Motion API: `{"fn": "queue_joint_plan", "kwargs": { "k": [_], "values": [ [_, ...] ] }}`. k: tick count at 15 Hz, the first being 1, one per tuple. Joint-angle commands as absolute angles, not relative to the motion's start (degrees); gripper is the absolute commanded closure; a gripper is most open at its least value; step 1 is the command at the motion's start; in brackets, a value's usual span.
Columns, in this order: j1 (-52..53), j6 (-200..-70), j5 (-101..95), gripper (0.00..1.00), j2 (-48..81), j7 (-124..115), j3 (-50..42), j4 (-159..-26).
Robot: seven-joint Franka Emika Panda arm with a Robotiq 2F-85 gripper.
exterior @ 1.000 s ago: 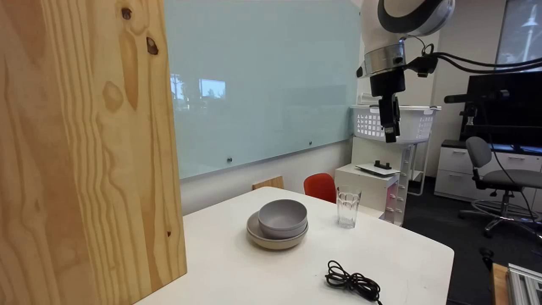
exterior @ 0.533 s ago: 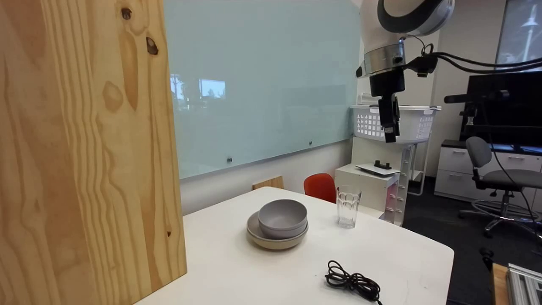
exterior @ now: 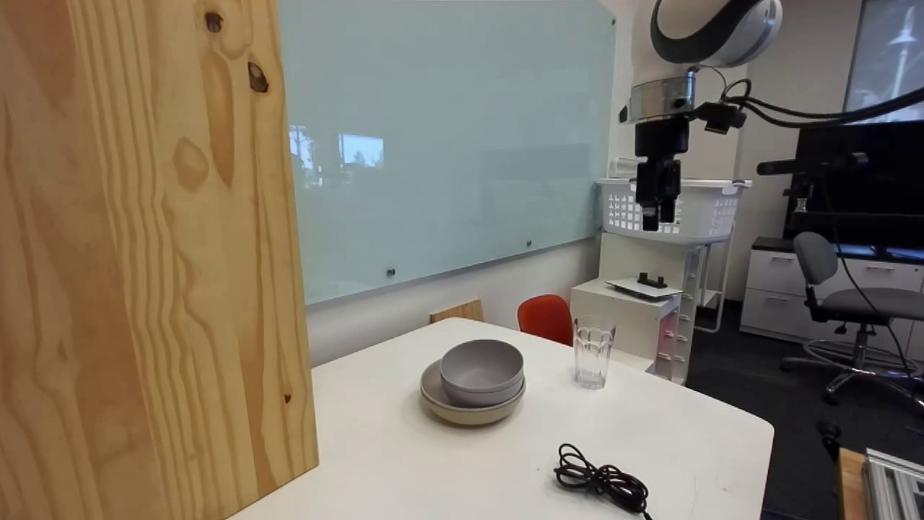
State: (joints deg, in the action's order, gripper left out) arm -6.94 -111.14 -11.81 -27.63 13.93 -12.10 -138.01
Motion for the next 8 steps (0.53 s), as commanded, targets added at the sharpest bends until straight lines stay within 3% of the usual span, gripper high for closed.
{"fn": "queue_joint_plan", "kwargs": {
  "k": [1,8],
  "values": [
    [-9.7,-117.5,-9.6,0.0,-24.5,14.5,-16.2,-135.6],
    [-9.7,-128.3,-4.2,0.0,-16.4,14.5,-18.4,-133.9]
  ]
}}
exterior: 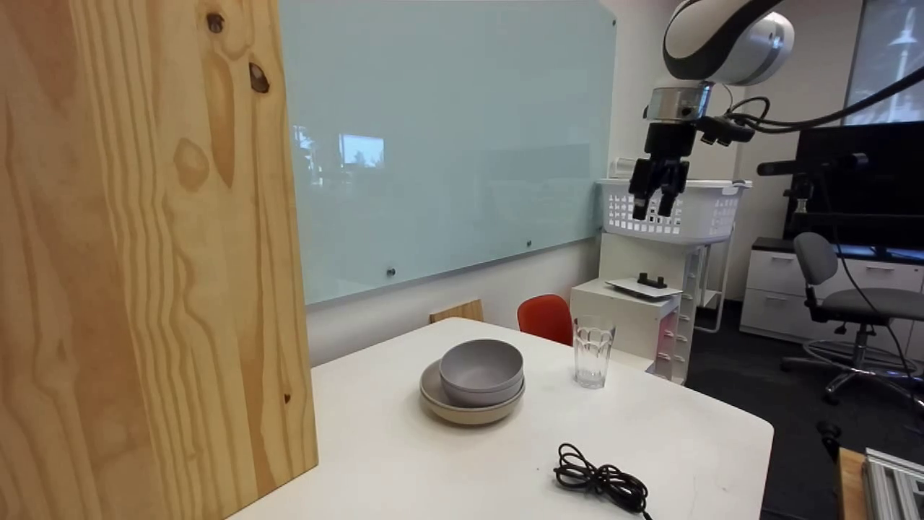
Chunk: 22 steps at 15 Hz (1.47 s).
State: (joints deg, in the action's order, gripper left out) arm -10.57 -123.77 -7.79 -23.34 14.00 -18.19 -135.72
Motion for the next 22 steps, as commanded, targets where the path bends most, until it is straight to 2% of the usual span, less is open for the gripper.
{"fn": "queue_joint_plan", "kwargs": {
  "k": [1,8,19,22],
  "values": [
    [-9.4,-129.1,-3.2,0.0,-13.5,14.8,-18.3,-132.9],
    [-10.7,-131.7,0.9,0.0,0.0,16.8,-16.8,-127.6],
    [-8.5,-128.7,7.7,0.0,7.4,19.4,-7.7,-120.2],
    [-7.8,-133.6,2.9,0.0,7.2,16.5,-6.7,-122.4]
  ]
}}
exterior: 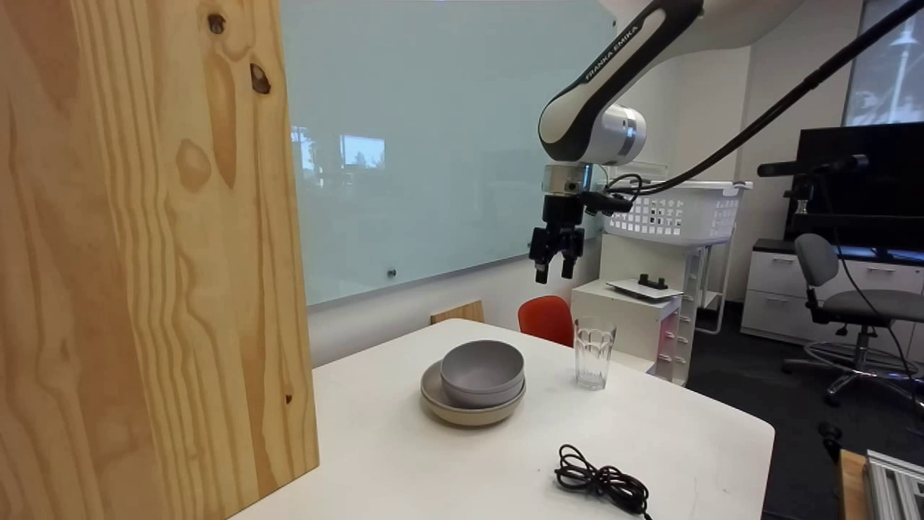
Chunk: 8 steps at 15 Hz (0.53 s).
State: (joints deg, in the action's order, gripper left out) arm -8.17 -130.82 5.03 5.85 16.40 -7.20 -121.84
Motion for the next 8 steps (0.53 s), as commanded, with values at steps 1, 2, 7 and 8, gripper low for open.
{"fn": "queue_joint_plan", "kwargs": {
  "k": [1,2,7,8],
  "values": [
    [-7.8,-135.4,2.6,0.0,7.3,15.8,-6.6,-122.8],
    [-7.5,-138.9,1.8,0.0,7.7,14.1,-6.5,-123.6],
    [-5.9,-144.2,0.5,0.0,13.5,8.9,-5.1,-122.5],
    [-5.5,-144.2,0.3,0.0,14.9,8.1,-4.8,-122.2]
  ]
}}
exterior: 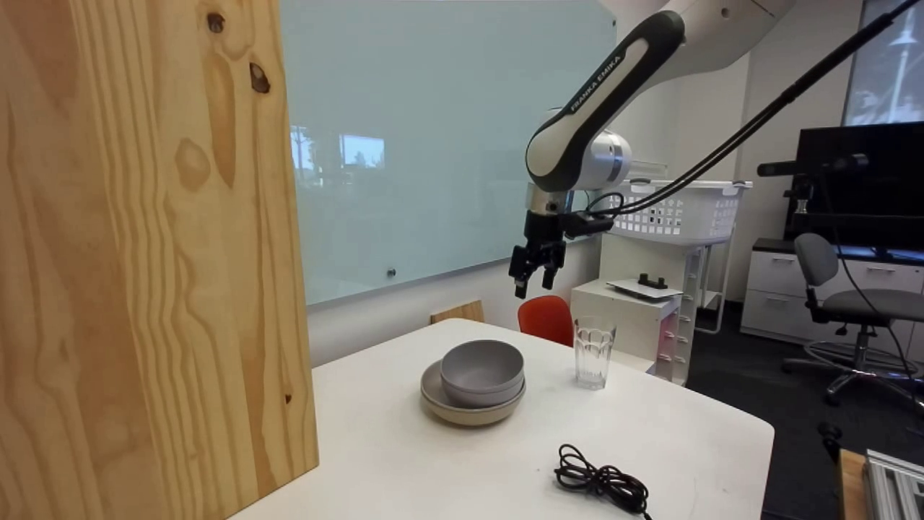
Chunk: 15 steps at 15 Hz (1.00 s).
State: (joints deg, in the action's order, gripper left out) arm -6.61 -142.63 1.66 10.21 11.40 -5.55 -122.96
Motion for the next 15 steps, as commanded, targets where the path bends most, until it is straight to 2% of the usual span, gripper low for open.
{"fn": "queue_joint_plan", "kwargs": {
  "k": [1,8,15],
  "values": [
    [-5.1,-144.0,0.1,0.0,16.2,7.6,-4.5,-121.9],
    [-5.3,-142.2,-1.5,0.0,24.1,9.0,-4.2,-118.4],
    [-8.5,-140.9,-0.8,0.0,26.0,12.9,-3.9,-114.6]
  ]
}}
